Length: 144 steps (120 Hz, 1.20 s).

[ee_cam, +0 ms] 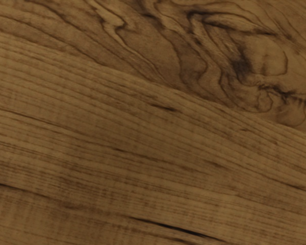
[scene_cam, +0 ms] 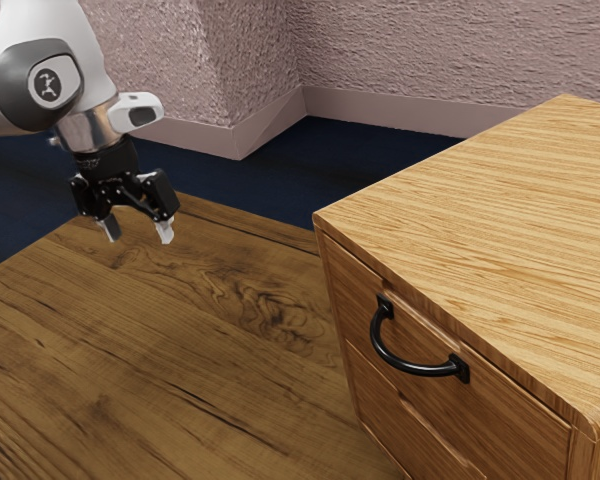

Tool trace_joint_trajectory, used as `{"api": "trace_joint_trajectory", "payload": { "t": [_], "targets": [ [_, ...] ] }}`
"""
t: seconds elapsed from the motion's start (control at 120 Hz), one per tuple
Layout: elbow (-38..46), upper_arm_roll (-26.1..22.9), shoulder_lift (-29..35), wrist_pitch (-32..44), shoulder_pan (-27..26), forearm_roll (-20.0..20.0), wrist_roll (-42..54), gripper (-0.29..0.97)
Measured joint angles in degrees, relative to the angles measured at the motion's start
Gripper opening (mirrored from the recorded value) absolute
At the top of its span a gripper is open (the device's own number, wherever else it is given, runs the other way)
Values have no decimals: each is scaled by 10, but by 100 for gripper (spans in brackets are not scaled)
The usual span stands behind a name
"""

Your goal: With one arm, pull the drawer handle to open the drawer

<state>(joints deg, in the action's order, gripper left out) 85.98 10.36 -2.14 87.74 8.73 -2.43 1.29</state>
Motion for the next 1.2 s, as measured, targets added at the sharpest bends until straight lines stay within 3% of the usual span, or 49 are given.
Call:
{"api": "trace_joint_trajectory", "payload": {
  "t": [0.275,0.358,0.5,0.617,0.767,0.85,0.983,1.092,1.2],
  "targets": [
    [-17,4,9,1,-113,-23,15,68],
    [-58,4,71,-8,-146,-23,18,68],
    [-47,2,102,-34,-76,-6,23,68],
    [-34,3,60,-46,-72,0,26,68],
    [-30,8,57,-56,-76,2,30,68],
    [56,7,145,-58,-86,3,32,68],
    [306,2,342,12,-80,18,78,68],
    [445,-58,480,78,-45,27,177,68],
    [491,-77,503,159,-99,41,272,68]
  ]
}}
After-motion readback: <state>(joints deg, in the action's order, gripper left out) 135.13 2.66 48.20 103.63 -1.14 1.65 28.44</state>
